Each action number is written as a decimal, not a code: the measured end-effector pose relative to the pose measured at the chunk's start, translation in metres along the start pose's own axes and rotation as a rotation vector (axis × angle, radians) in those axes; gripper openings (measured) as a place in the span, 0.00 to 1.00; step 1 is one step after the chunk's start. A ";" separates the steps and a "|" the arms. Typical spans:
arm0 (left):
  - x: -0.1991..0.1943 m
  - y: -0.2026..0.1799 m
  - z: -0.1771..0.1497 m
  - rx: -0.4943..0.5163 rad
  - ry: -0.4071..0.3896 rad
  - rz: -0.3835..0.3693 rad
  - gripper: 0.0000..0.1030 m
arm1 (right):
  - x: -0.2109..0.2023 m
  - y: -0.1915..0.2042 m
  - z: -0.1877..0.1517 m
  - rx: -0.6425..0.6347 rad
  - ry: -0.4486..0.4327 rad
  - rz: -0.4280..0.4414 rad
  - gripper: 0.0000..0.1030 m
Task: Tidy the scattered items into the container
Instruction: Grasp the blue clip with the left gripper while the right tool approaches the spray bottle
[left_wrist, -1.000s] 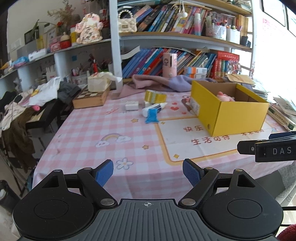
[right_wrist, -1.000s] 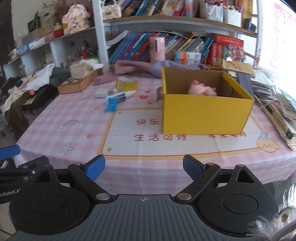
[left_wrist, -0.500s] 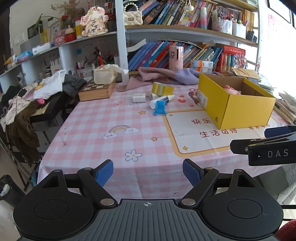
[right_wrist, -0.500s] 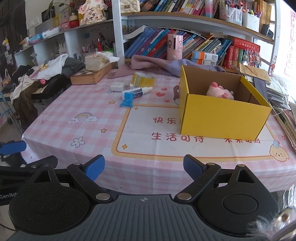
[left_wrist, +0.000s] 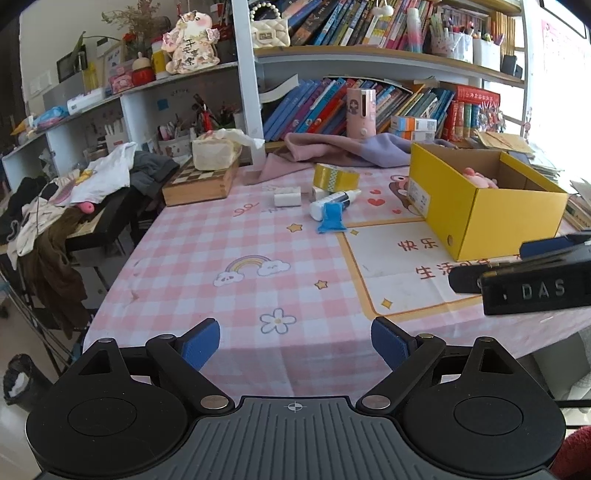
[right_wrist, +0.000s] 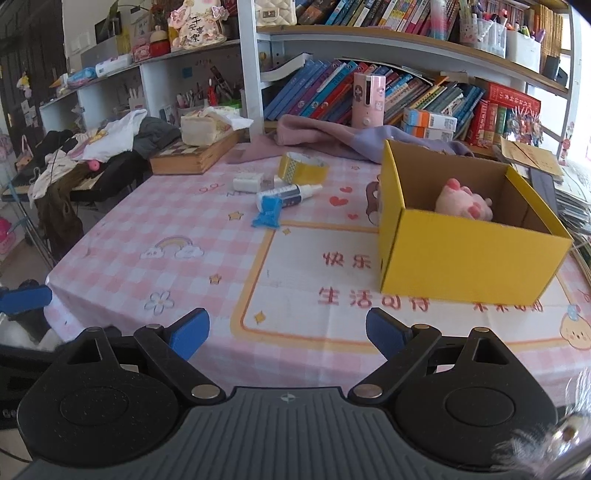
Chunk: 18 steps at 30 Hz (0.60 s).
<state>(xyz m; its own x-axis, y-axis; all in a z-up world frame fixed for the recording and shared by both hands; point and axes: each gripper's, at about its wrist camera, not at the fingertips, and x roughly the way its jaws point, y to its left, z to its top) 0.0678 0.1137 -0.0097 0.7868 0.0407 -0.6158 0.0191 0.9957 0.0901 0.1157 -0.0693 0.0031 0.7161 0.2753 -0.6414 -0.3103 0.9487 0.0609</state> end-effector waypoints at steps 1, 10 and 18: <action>0.003 0.000 0.003 0.002 -0.003 0.002 0.89 | 0.005 -0.001 0.004 0.001 -0.003 0.005 0.89; 0.052 -0.001 0.030 0.013 0.023 -0.005 0.89 | 0.052 -0.003 0.045 -0.038 0.003 0.055 0.87; 0.094 -0.006 0.050 0.028 0.053 -0.025 0.88 | 0.098 -0.012 0.073 -0.036 0.052 0.084 0.82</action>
<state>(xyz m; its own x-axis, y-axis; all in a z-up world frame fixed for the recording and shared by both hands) 0.1723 0.1076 -0.0295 0.7521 0.0209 -0.6587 0.0559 0.9939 0.0954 0.2355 -0.0425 -0.0050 0.6538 0.3444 -0.6737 -0.3908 0.9161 0.0891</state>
